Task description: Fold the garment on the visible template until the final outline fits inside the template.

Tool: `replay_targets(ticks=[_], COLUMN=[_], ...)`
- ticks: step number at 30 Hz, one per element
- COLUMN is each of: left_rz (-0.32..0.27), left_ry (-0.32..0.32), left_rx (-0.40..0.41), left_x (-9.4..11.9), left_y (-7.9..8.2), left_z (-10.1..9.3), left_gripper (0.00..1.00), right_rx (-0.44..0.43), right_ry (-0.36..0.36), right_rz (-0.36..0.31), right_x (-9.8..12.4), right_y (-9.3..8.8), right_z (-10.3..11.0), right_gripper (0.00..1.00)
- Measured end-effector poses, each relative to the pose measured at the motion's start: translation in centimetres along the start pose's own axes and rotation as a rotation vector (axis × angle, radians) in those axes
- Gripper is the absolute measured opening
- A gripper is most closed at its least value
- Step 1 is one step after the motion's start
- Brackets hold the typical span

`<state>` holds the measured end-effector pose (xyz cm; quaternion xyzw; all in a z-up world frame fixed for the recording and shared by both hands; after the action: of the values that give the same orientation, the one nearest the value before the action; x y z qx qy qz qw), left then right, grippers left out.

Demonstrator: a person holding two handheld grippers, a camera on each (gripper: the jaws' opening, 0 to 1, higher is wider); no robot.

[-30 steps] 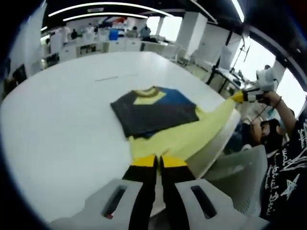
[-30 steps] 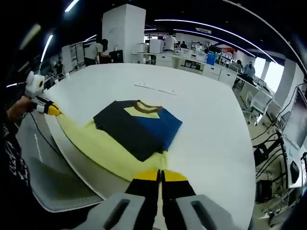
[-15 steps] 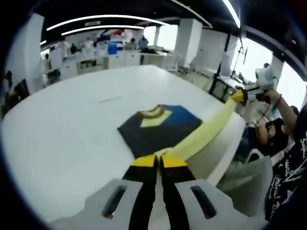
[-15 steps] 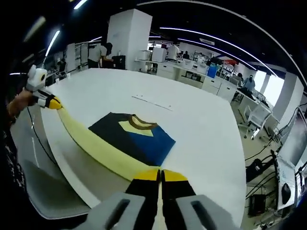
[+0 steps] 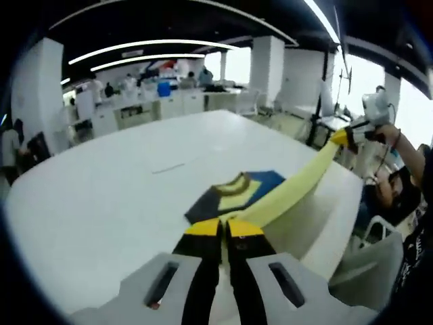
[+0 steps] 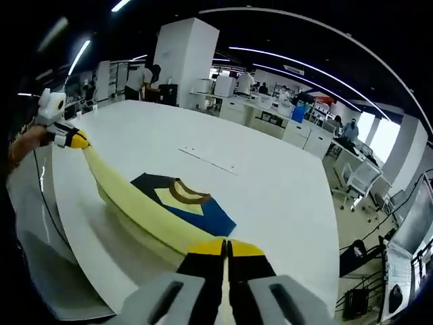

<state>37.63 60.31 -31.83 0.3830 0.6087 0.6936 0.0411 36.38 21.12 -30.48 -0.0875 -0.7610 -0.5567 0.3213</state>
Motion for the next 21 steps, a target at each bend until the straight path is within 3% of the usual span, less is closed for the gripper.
replay_targets(ticks=[8,14,21], left_rz=[-0.083,-0.123,-0.129], left_ry=[0.038,0.066,0.103], left_rx=[0.002,0.003,0.028], left_x=[-2.6,-4.8,-6.9], left_y=[2.4,3.0,3.0], left_z=[1.7,2.8,4.1], left_gripper=[0.00,0.00,0.00], right_rx=[0.023,0.018,0.001], right_ry=[-0.044,-0.057,-0.060], right_rz=[-0.009,-0.006,-0.005], right_x=[-2.8,-5.2,-8.3], right_y=[1.0,1.4,1.8], right_z=[-1.6,-2.6,-3.5], right_gripper=[0.00,0.00,0.00])
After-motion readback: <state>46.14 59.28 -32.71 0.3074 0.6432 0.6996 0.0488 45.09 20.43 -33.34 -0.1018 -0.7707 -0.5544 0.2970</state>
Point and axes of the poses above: the point that each gripper's makers call its tool centre point, and the gripper's own axes: x roughly backward along the fingers, z roughly to its left, y roughly out of its top, the point moved 6 cm from there along x, roughly backward along the fingers, and after that the axes turned 1 degree about -x, right-handed, at the moved point
